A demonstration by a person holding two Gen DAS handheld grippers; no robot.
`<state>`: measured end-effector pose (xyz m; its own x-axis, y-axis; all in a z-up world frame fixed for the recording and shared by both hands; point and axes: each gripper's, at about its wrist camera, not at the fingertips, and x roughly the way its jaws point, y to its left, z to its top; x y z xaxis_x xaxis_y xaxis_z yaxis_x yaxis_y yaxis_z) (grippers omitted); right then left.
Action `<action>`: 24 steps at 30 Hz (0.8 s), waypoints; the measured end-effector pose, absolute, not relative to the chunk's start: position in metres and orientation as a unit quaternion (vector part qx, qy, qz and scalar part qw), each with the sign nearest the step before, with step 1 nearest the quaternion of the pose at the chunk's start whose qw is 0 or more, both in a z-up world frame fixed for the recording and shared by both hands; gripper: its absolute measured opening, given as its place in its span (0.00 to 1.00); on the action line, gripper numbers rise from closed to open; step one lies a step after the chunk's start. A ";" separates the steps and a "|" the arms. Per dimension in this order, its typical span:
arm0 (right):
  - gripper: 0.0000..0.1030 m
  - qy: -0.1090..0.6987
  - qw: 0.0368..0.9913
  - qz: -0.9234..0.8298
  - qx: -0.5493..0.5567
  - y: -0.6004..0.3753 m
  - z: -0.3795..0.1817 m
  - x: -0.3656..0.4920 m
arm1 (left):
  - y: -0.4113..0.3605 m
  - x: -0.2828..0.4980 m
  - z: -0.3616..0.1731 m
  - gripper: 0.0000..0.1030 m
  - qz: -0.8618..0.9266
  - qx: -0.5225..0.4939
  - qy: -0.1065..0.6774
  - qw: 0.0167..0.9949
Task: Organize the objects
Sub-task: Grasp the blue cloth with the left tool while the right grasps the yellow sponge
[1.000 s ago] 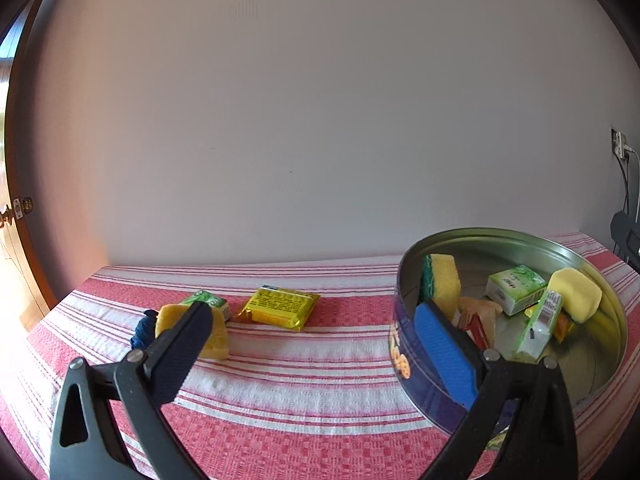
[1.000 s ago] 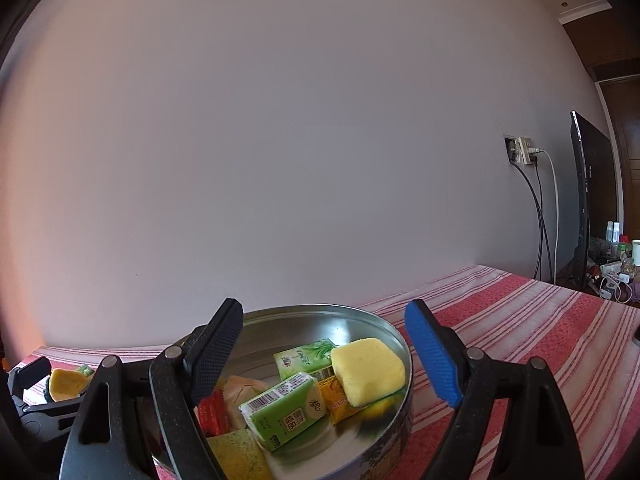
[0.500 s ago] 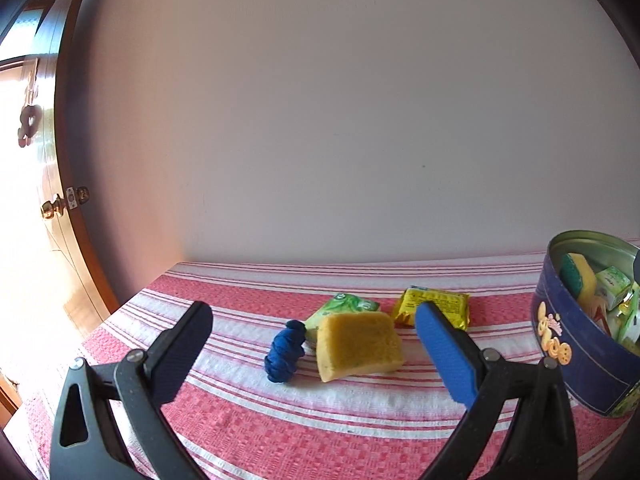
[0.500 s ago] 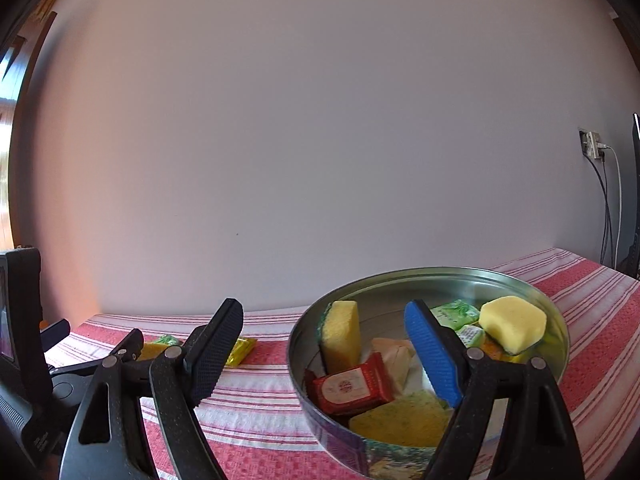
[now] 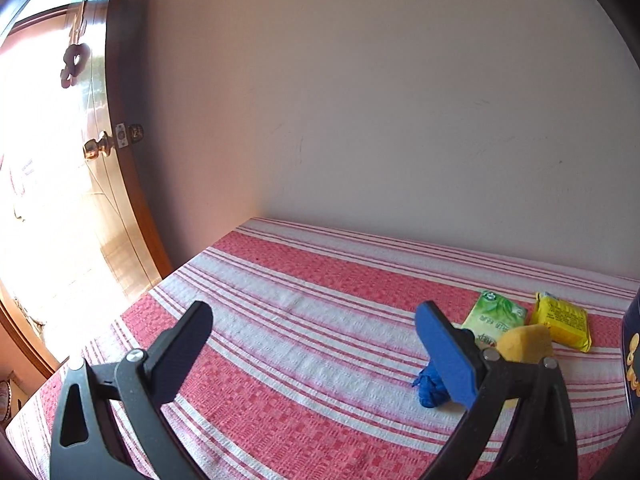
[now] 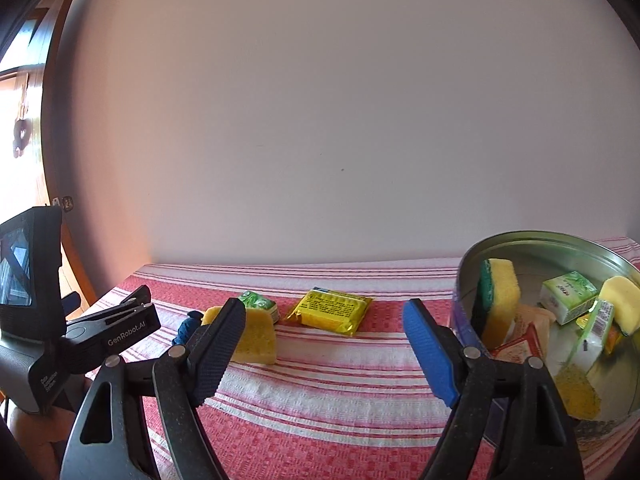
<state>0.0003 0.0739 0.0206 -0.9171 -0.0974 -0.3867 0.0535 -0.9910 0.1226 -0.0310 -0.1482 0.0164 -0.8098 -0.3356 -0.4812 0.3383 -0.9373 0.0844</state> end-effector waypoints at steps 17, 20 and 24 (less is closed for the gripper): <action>0.66 -0.100 0.120 -0.909 0.386 0.029 -0.025 -0.089 | -0.159 -0.045 0.016 0.99 -0.949 0.278 -0.005 0.148; 0.65 -0.113 0.118 -0.916 0.367 0.043 -0.020 -0.084 | -0.152 -0.045 0.014 0.99 -0.950 0.290 0.003 0.116; 0.65 -0.087 0.092 -0.941 0.315 0.054 -0.006 -0.049 | -0.136 -0.045 0.013 0.99 -0.950 0.305 -0.007 0.070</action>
<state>-0.0492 0.0542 -0.0057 -0.7847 -0.2281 -0.5764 0.1189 -0.9679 0.2212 -0.0448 -0.1359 0.0135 -0.8043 -0.1373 -0.5782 0.1290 -0.9901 0.0555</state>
